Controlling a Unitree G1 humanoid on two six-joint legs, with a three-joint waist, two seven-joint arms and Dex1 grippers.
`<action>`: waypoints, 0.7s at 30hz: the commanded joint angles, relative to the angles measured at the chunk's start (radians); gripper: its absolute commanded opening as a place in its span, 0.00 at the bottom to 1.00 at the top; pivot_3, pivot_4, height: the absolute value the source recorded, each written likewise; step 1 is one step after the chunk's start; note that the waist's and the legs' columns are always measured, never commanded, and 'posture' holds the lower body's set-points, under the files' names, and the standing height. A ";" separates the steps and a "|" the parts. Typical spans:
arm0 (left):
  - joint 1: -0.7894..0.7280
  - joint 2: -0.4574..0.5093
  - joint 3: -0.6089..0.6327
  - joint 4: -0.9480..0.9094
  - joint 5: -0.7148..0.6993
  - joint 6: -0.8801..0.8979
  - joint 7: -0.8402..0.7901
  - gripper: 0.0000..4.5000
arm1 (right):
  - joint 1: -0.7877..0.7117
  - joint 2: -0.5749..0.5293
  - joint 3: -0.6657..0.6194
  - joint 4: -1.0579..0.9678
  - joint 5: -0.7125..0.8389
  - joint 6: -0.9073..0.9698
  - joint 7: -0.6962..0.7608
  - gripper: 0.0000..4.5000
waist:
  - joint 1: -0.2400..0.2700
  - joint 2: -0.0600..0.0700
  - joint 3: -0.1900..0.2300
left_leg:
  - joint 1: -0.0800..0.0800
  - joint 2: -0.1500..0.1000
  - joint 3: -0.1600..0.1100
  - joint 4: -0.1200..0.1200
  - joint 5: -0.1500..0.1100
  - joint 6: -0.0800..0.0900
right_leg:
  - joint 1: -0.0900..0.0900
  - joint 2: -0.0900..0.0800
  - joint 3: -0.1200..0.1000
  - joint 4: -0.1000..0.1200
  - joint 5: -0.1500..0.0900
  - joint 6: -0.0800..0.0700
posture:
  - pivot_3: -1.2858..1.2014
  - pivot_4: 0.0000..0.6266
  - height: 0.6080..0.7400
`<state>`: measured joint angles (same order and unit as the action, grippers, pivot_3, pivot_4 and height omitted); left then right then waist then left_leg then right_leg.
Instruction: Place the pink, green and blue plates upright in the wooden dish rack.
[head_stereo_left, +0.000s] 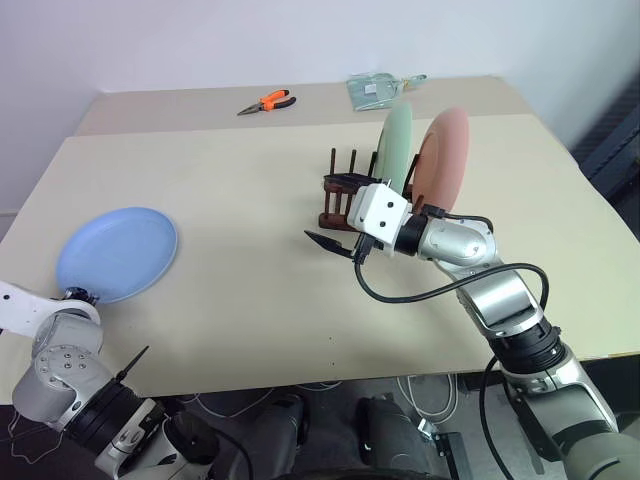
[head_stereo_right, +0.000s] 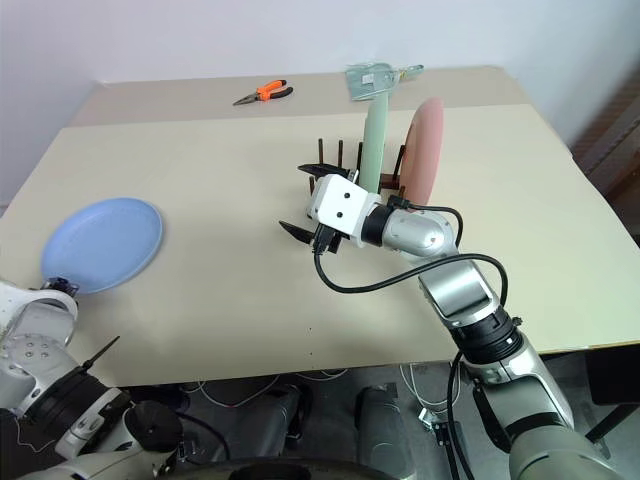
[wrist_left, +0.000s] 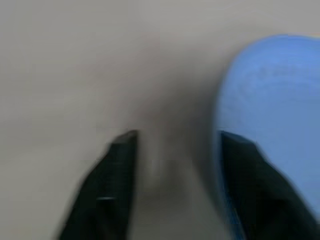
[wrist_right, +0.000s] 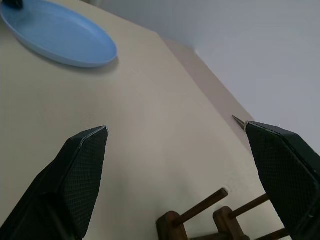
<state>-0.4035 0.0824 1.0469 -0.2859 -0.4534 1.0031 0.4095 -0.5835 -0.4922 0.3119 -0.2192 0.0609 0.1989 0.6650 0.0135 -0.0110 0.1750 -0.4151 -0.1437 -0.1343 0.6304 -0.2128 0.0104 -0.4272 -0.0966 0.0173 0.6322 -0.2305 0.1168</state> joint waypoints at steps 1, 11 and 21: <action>-0.024 0.013 -0.016 0.017 -0.071 0.020 -0.021 0.12 | 0.004 0.015 -0.021 -0.016 -0.022 -0.027 -0.011 1.00 | 0.001 0.000 0.000 | 0.000 0.000 0.000 0.000 0.000 0.000 | 0.000 0.000 0.000 0.000 0.000 0.000 | 0.52 0.24 0.84; -0.095 0.169 -0.384 -0.025 -0.088 -0.075 -0.267 0.01 | -0.012 0.030 -0.022 -0.050 -0.069 -0.030 0.002 1.00 | 0.003 -0.003 0.000 | 0.000 0.000 -0.001 0.000 0.002 -0.003 | 0.001 0.001 -0.001 0.000 0.000 0.000 | 0.52 0.24 0.84; -0.297 0.259 -0.710 -0.080 -0.121 0.013 -0.406 0.01 | -0.146 0.077 0.115 0.128 -0.371 -0.226 -0.083 1.00 | -0.030 -0.003 0.000 | 0.000 0.000 0.000 -0.003 0.006 -0.007 | -0.002 0.001 0.002 0.001 0.000 0.000 | 0.52 0.24 0.84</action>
<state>-0.6759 0.3229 0.3293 -0.3185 -0.5598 1.0059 0.0085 -0.7011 -0.4275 0.4238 -0.1114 -0.2700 0.0047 0.6090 -0.0160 -0.0138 0.1752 -0.4147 -0.1436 -0.1339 0.6269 -0.2067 0.0036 -0.4293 -0.0951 0.0192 0.6331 -0.2304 0.1163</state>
